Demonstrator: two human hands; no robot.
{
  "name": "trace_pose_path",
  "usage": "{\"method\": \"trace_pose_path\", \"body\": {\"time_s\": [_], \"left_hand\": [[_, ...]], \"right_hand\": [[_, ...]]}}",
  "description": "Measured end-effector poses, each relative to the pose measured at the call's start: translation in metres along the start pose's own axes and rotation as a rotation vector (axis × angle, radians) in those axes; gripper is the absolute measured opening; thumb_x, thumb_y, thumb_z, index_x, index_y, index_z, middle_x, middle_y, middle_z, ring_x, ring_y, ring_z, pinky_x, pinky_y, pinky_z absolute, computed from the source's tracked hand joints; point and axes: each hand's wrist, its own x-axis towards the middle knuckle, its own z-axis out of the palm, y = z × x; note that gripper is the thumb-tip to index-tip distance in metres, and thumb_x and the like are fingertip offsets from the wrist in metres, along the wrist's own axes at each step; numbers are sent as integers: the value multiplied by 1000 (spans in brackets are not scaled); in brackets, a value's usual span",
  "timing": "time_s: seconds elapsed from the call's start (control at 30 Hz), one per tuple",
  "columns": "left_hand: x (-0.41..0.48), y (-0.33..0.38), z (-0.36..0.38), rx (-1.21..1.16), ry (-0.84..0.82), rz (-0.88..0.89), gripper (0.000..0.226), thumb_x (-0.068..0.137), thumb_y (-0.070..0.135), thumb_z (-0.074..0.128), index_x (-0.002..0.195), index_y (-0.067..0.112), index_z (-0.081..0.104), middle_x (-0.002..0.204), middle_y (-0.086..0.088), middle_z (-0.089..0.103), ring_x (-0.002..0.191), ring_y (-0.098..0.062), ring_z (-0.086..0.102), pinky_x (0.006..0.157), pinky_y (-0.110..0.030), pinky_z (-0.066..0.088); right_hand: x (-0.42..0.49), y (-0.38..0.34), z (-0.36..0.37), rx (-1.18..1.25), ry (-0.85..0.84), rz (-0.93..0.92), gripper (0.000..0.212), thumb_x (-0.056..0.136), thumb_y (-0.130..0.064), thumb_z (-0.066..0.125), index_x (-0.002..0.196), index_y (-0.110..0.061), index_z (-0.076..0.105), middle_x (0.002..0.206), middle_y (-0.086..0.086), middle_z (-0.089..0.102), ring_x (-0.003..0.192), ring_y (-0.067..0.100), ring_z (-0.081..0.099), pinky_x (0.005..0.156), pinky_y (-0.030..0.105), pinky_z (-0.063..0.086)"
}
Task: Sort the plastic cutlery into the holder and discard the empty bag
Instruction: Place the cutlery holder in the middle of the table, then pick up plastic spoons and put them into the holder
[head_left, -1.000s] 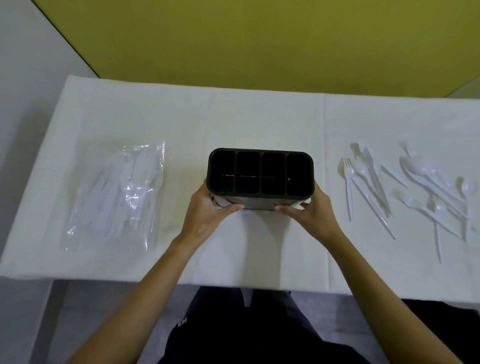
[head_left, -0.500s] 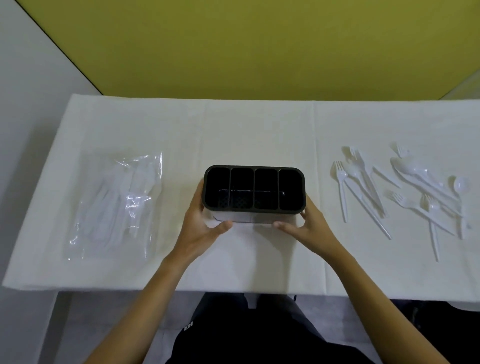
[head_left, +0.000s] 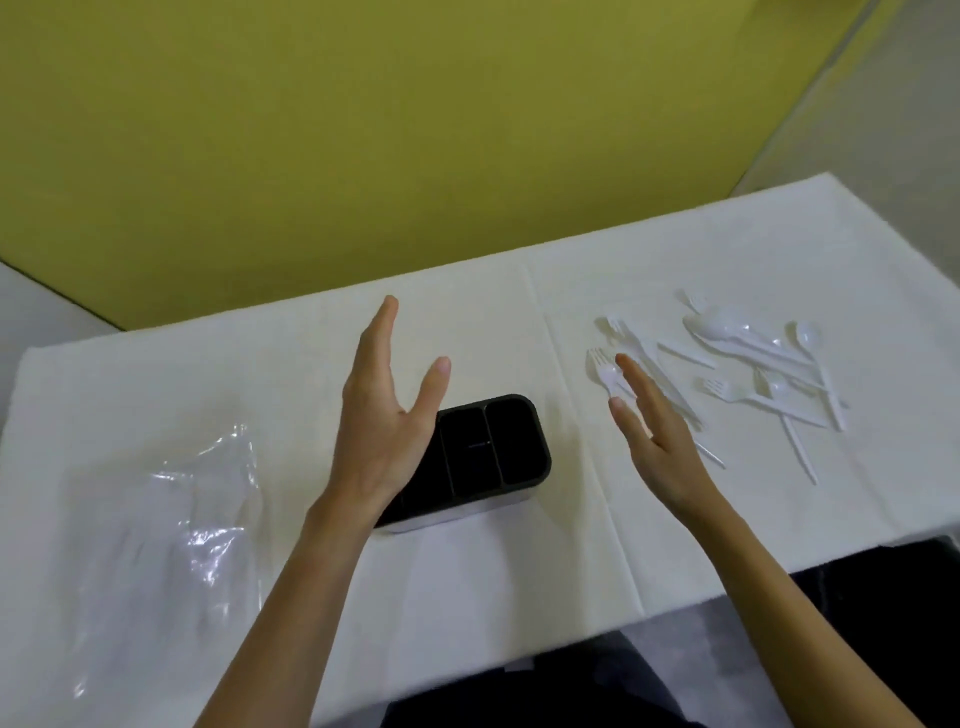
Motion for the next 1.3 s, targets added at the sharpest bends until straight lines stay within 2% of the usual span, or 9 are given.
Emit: {"method": "trace_pose_path", "body": {"time_s": [0.17, 0.27, 0.4, 0.5, 0.7, 0.9, 1.1, 1.2, 1.3], "left_hand": [[24, 33, 38, 37, -185, 87, 61, 95, 33, 53, 149, 24, 26, 154, 13, 27, 142, -1, 20, 114, -20, 18], [26, 51, 73, 54, -277, 76, 59, 95, 39, 51, 148, 26, 27, 154, 12, 28, 142, -4, 23, 110, -21, 21], [25, 69, 133, 27, -311, 21, 57, 95, 40, 50, 146, 25, 30, 150, 12, 34, 137, -5, 30, 107, -23, 27], [21, 67, 186, -3, -296, -118, 51, 95, 34, 52, 141, 21, 37, 142, 7, 44, 130, -12, 41, 107, -31, 36], [28, 49, 263, 136, -173, -290, 38, 94, 23, 52, 130, 11, 49, 121, -2, 53, 106, -22, 57, 91, -35, 47], [43, 49, 290, 346, -81, -353, 33, 91, 26, 54, 117, 6, 53, 117, -11, 51, 101, -31, 57, 79, -34, 43], [59, 46, 290, 492, -139, -367, 37, 89, 29, 59, 117, 6, 48, 114, -15, 53, 101, -35, 57, 77, -37, 43], [62, 43, 287, 489, -131, -347, 30, 90, 18, 55, 115, 5, 47, 111, -16, 54, 98, -33, 56, 72, -33, 40], [62, 43, 284, 461, -93, -325, 29, 88, 14, 53, 114, 3, 46, 105, -14, 55, 90, -31, 56, 69, -33, 43]], "right_hand": [[-4, 27, -24, -3, 170, 21, 55, 95, -36, 45, 147, -21, 32, 149, -12, 34, 138, 3, 30, 113, 27, 27], [-7, 47, -47, 15, 216, 70, 52, 95, -34, 46, 145, -21, 36, 148, -12, 37, 137, 2, 31, 106, 15, 29], [1, 73, -92, -59, 247, 65, 41, 96, -21, 50, 137, -19, 45, 137, -12, 46, 126, 1, 40, 103, 19, 30], [17, 96, -132, -111, 259, 28, 34, 95, -12, 54, 128, -17, 54, 126, -11, 54, 120, 6, 49, 98, 18, 35], [79, 126, -188, -317, 181, -47, 27, 91, -8, 58, 117, -14, 62, 115, -3, 64, 105, 19, 60, 88, 34, 50], [125, 132, -192, -590, -58, -93, 27, 93, -15, 53, 117, -10, 62, 115, 8, 61, 105, 26, 54, 81, 37, 47], [136, 137, -188, -764, -39, -137, 20, 92, -15, 53, 107, -8, 64, 104, 9, 62, 93, 28, 56, 74, 38, 43], [133, 138, -193, -705, 16, -111, 17, 94, -15, 49, 102, -7, 61, 102, 7, 59, 91, 26, 55, 74, 37, 42], [125, 133, -201, -398, 131, 50, 13, 94, -12, 42, 89, -8, 53, 92, 1, 50, 77, 19, 48, 65, 32, 40]]}}
